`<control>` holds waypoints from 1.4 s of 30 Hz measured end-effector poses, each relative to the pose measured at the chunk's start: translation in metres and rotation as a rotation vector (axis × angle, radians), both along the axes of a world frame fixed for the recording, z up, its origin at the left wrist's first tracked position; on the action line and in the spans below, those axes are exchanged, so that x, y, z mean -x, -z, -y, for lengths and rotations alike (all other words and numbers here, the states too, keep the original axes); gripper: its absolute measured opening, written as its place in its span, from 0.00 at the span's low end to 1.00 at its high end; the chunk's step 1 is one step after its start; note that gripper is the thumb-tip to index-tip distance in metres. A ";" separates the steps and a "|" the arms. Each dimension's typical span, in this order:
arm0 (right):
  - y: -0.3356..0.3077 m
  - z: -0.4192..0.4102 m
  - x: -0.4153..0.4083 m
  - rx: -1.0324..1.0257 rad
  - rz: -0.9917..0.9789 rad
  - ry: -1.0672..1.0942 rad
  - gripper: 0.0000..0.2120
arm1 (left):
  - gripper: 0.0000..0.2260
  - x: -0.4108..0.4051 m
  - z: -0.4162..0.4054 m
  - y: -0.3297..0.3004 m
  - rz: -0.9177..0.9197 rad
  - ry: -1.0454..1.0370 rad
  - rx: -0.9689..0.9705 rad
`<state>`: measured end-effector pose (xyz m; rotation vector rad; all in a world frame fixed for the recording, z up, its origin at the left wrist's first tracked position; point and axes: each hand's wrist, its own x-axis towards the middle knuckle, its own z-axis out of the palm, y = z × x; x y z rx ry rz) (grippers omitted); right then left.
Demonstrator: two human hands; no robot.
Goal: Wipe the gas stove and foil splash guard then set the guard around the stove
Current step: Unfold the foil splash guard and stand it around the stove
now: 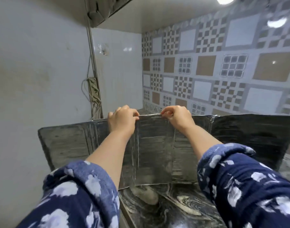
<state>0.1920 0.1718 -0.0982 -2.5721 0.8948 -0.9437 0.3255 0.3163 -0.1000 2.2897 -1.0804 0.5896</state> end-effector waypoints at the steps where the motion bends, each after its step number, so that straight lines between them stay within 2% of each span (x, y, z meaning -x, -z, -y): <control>1: 0.001 0.000 0.002 0.023 -0.006 0.001 0.08 | 0.08 0.001 0.000 0.001 -0.005 -0.012 0.007; 7: 0.002 0.025 0.033 0.142 -0.143 0.102 0.12 | 0.09 -0.002 0.008 0.005 -0.027 -0.056 0.026; 12: 0.009 0.049 0.051 0.030 -0.032 0.124 0.13 | 0.08 -0.005 0.018 0.005 -0.028 -0.084 0.027; 16: 0.013 0.064 0.053 0.032 0.014 0.119 0.10 | 0.09 -0.003 0.029 0.005 -0.003 -0.055 0.037; 22: -0.012 0.089 0.068 0.010 0.088 0.118 0.12 | 0.09 0.010 0.063 -0.010 -0.020 0.005 0.094; 26: -0.034 0.118 0.090 0.047 0.063 0.168 0.15 | 0.09 0.027 0.097 -0.020 -0.050 0.068 0.147; 36: -0.079 0.180 0.202 0.192 0.034 0.399 0.13 | 0.11 0.108 0.200 -0.037 -0.075 0.303 0.226; 42: -0.056 0.202 0.247 0.140 0.052 0.458 0.11 | 0.09 0.147 0.239 -0.032 -0.032 0.304 0.200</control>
